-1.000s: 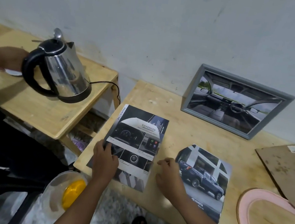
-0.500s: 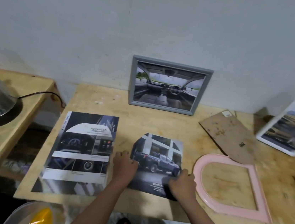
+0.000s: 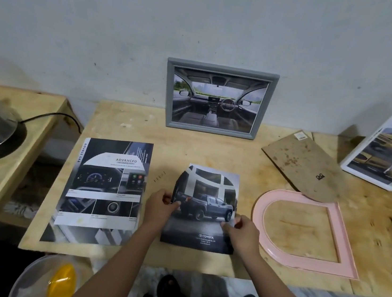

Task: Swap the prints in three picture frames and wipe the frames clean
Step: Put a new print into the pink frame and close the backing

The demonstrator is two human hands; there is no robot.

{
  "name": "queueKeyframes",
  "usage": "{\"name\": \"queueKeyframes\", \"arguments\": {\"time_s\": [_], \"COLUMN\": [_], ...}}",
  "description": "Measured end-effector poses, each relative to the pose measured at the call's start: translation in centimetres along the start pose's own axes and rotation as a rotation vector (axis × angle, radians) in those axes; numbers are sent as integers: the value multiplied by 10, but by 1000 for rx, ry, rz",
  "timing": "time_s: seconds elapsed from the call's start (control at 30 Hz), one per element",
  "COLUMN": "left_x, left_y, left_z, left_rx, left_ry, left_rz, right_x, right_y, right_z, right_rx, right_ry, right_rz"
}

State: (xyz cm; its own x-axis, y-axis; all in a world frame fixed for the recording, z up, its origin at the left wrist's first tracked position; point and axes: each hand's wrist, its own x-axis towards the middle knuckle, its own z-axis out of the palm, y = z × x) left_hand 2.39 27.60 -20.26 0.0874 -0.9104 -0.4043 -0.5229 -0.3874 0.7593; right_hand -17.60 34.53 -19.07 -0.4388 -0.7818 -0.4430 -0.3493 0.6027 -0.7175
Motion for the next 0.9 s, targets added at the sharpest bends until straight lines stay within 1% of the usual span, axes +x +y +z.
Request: {"name": "queueKeyframes", "arguments": {"time_s": [0.13,0.2,0.37,0.5,0.67,0.8,0.83,0.9], "left_x": [-3,-6,-15,-27,-44,-57,-58,-64], "left_y": [3,7,35,62,102,137,145,162], "left_z": [-6,-9,-15,-8,30,72,85,108], "left_rx": [29,10,-46,-135,-154,-64,-73,-166], "left_ry": [24,62,100,137,135,193,178,81], "left_rz": [36,51,110,97,84,115,111,108], "right_x": [1,4,15,26,30,27,25,22], "right_y": [-7,-10,-18,-21,-21,-15,-12,0], "right_z": [-4,-6,-19,-51,-116,-174,-187,-213], "right_rx": [-30,-8,81,140,189,244,262,282], "right_ry": [-15,-40,-101,-149,-190,-73,-40,17], "right_rz": [-97,-142,-184,-206,-277,-452,-500,-584]}}
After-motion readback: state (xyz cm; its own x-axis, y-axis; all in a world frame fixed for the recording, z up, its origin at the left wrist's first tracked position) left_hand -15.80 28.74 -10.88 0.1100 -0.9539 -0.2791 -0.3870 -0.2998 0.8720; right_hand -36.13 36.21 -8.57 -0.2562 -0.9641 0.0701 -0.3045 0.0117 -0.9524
